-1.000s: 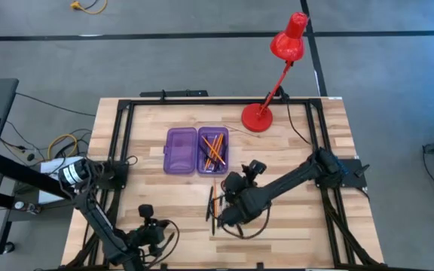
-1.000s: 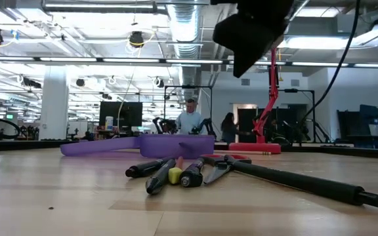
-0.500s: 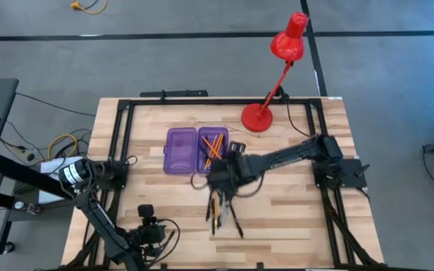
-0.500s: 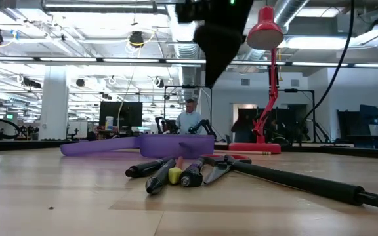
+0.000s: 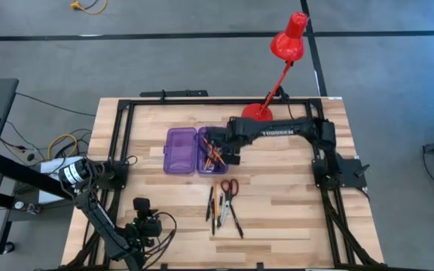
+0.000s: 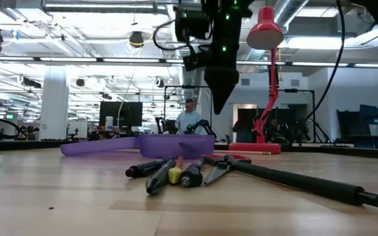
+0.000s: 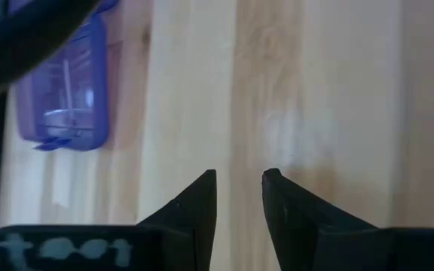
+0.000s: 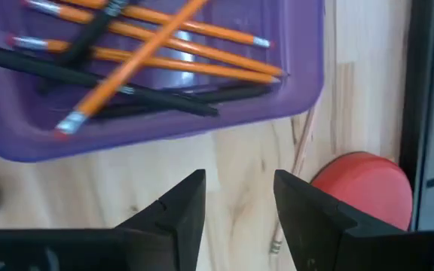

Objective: Pick & place school supplies into a supply box
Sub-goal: Put the pink pencil into the violet supply box

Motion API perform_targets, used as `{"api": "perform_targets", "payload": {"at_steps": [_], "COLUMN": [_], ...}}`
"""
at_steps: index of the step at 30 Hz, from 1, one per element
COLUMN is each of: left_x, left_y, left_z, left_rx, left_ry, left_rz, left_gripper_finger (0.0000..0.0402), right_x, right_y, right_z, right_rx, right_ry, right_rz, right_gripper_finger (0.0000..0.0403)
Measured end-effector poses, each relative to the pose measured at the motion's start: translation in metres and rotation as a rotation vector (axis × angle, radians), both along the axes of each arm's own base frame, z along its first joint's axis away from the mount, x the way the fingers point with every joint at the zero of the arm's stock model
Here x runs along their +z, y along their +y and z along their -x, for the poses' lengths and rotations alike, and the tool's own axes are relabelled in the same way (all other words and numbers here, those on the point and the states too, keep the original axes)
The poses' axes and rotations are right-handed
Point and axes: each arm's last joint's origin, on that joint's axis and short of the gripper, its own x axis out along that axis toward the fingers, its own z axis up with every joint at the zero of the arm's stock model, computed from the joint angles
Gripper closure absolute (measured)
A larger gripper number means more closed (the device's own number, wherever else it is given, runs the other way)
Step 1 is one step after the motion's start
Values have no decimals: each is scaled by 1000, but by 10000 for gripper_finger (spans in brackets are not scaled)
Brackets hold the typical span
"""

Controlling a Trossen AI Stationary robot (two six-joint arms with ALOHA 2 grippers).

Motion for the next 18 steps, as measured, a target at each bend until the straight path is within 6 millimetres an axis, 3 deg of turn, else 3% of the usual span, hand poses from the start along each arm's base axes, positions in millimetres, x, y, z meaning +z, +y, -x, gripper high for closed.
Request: {"api": "perform_targets", "payload": {"at_steps": [9, 18], "left_x": [5, 8], "left_y": [9, 13], "left_z": [5, 6], "left_rx": [62, 61], "left_ry": [4, -9], "left_rz": [-81, -142], "left_gripper_finger": [303, 303], "right_x": [3, -4], "right_y": [-69, -110], "right_z": [14, 23], "right_rx": [14, 83], "right_ry": [-21, -63], "right_rz": [-137, -160], "right_gripper_finger": [271, 286]}}
